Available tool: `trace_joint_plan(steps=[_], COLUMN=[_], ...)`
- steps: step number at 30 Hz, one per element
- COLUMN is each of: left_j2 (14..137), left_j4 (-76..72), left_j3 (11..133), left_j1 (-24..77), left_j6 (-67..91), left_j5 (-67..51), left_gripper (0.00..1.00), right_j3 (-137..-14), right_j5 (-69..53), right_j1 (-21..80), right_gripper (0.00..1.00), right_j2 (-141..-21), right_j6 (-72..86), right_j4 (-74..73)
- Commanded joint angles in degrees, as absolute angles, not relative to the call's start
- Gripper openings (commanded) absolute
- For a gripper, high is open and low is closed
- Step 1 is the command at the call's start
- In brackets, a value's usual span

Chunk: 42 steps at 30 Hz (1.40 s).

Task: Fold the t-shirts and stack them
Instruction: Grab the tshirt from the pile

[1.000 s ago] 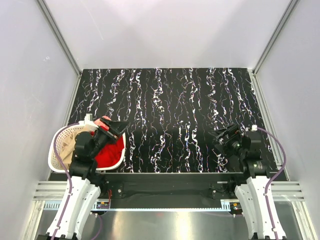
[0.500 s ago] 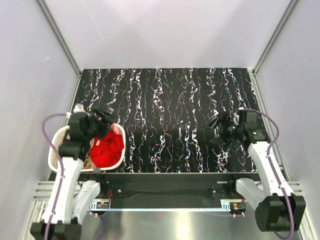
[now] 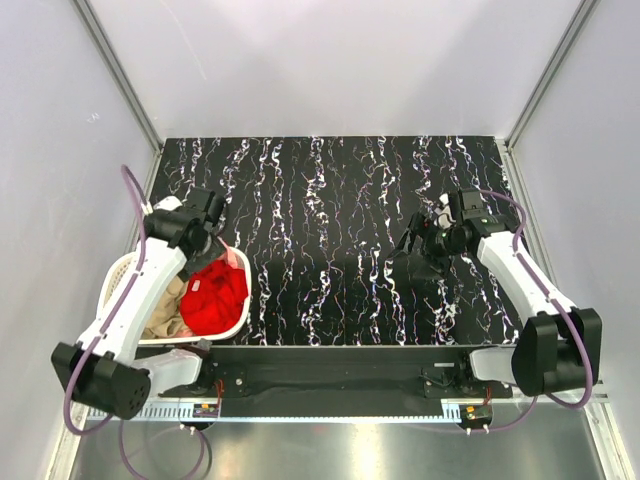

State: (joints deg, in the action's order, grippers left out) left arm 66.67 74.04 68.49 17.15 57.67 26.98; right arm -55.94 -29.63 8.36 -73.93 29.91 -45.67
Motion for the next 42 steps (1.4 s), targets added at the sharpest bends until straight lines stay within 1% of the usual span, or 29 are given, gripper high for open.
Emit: trace_joint_plan(steps=[1,5,12,15,16,18,19,20,21,22,23,24,25,27,29,34,38,42], left_j2=[70.3,74.3,75.1,74.8,74.4,74.4,74.3,73.7,73.4,72.8,71.4,70.6,68.8,66.7,65.0,57.8,52.2,47.6], left_j4=[78.6,75.1,68.8,66.8,65.9,65.6,65.7,65.7,65.8,66.1,66.3,66.8,67.2,67.1,67.2,66.5,63.8,56.5], left_j3=[69.7,67.5,63.3,61.8,61.6,61.5,61.6,61.8,62.0,62.2,62.2,62.4,62.7,62.4,62.0,64.2,71.4,80.6], left_j1=[17.1,16.3,12.0,11.3,11.3,11.3,11.3,11.3,11.3,11.3,11.3,11.3,11.3,11.3,11.3,11.7,11.7,11.7], left_j6=[57.0,55.4,53.3,52.2,52.0,51.7,51.6,51.3,51.2,51.0,50.9,50.8,50.6,50.3,49.5,47.6,43.8,42.4], left_j5=[34.8,34.0,29.6,29.2,28.7,28.0,27.9,27.8,27.3,26.9,26.6,25.8,25.2,24.7,24.1,20.9,16.0,8.6], left_gripper=[0.63,0.65,0.58,0.46,0.38,0.32,0.27,0.18,0.14,0.1,0.03,0.0,0.0,0.0,0.0,0.0,0.0,0.0], right_j3=[-57.1,-57.1,-57.1,-57.1,-57.1,-57.2,-57.3,-57.3,-57.3,-57.3,-57.3,-57.5,-58.2,-59.8,-63.1,-72.7,-75.9,-77.9], right_j5=[-31.3,-31.2,-30.1,-29.6,-29.4,-29.1,-29.0,-29.1,-29.3,-30.0,-30.8,-31.8,-34.2,-35.1,-34.1,-30.9,-29.3,-26.4], right_j1=[8.7,8.7,8.7,8.8,8.7,8.7,8.7,8.7,8.7,8.7,8.8,9.1,10.4,12.8,17.5,23.3,24.2,24.3], right_gripper=[0.94,0.94,0.94,0.94,0.94,0.94,0.94,0.94,0.94,0.96,0.98,1.0,1.0,1.0,1.0,1.0,1.0,1.0], right_j2=[-74.0,-74.2,-73.3,-72.9,-72.9,-72.7,-72.6,-72.3,-72.2,-72.3,-72.3,-72.4,-73.2,-74.3,-76.4,-81.6,-83.5,-83.9], right_j6=[26.6,26.2,25.8,25.9,26.1,26.3,26.4,26.5,26.5,26.5,26.2,25.8,24.5,24.5,25.0,26.7,26.8,26.4], right_j4=[-46.9,-46.8,-47.5,-47.5,-47.5,-48.0,-48.1,-48.2,-48.1,-47.9,-47.4,-46.9,-45.6,-44.5,-42.4,-42.4,-44.0,-46.9])
